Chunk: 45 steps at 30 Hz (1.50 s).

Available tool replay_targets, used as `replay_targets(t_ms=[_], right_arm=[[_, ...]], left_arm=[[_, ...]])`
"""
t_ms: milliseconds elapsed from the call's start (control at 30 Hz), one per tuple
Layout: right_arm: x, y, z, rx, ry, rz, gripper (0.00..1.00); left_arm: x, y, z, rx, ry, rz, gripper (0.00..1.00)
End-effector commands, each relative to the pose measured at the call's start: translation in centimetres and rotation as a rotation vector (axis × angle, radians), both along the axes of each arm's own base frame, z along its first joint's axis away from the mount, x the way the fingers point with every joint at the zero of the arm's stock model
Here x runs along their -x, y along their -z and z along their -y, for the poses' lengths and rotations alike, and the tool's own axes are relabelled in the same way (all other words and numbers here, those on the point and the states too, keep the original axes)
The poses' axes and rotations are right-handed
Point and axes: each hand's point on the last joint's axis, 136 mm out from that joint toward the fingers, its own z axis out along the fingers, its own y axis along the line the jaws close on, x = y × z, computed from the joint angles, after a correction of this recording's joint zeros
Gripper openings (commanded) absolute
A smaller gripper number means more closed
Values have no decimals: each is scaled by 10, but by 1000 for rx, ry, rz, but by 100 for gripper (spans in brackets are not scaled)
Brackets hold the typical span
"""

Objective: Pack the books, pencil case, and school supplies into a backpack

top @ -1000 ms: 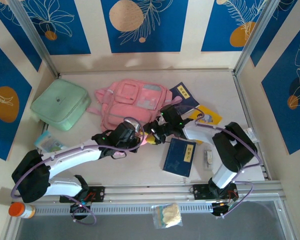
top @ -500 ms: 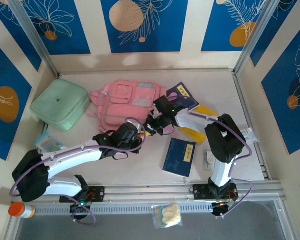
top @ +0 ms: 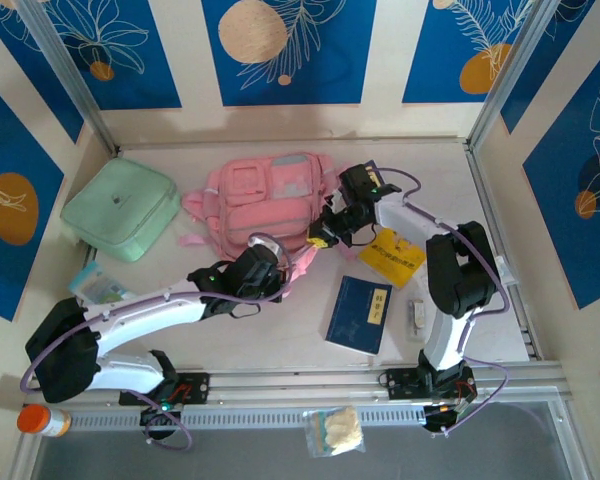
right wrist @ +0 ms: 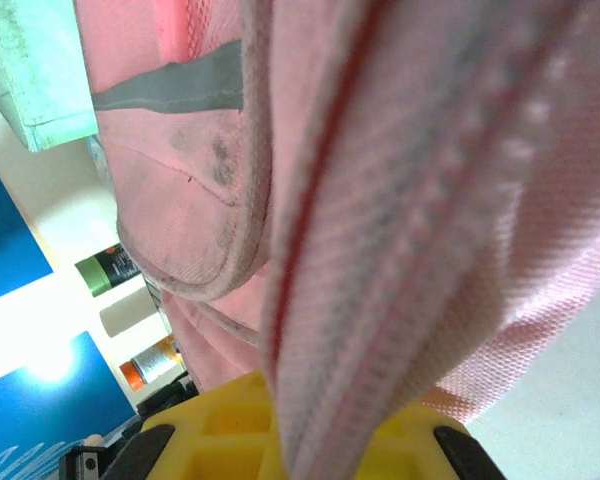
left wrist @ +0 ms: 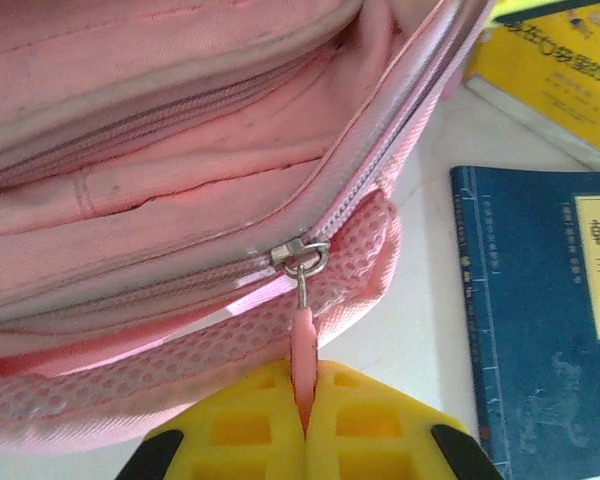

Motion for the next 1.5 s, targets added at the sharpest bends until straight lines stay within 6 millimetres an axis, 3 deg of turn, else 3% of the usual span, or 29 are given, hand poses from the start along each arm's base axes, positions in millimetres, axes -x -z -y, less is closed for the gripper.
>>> replay_targets(t_ms=[0, 133, 300, 433, 533, 667, 800, 933, 1100, 1233, 1333, 1400, 1467], right_arm=[[-6, -38, -31, -90, -119, 159, 0], [-1, -41, -49, -62, -198, 185, 0], [-30, -31, -34, -65, -128, 149, 0], [-42, -15, -20, 15, -97, 127, 0], [-32, -16, -16, 0, -93, 116, 18], [1, -17, -13, -55, -80, 64, 46], [35, -8, -15, -118, -31, -19, 59], [43, 12, -18, -82, 11, -31, 64], [47, 42, -23, -7, 57, -50, 58], [45, 54, -15, 34, 71, -62, 32], [40, 41, -13, 7, 73, -28, 8], [39, 28, -14, -1, 57, 7, 1], [38, 16, -9, 22, 42, 44, 0]], left_arm=[[23, 10, -14, -64, 19, -70, 0], [33, -4, 15, 93, 74, -81, 0], [36, -3, 44, 101, 134, -100, 0], [27, 0, 57, 116, 132, -82, 0], [20, 6, 48, 73, 93, -60, 0], [17, 2, 50, 89, 98, -43, 0], [16, 3, 58, 107, 119, -44, 0], [16, 7, 63, 116, 132, -51, 0], [16, 5, 66, 125, 134, -52, 0], [16, 5, 57, 111, 115, -38, 0], [17, 9, 44, 80, 86, -36, 0], [19, 15, 32, 64, 56, -37, 0], [21, 16, 19, 46, 30, -26, 0]])
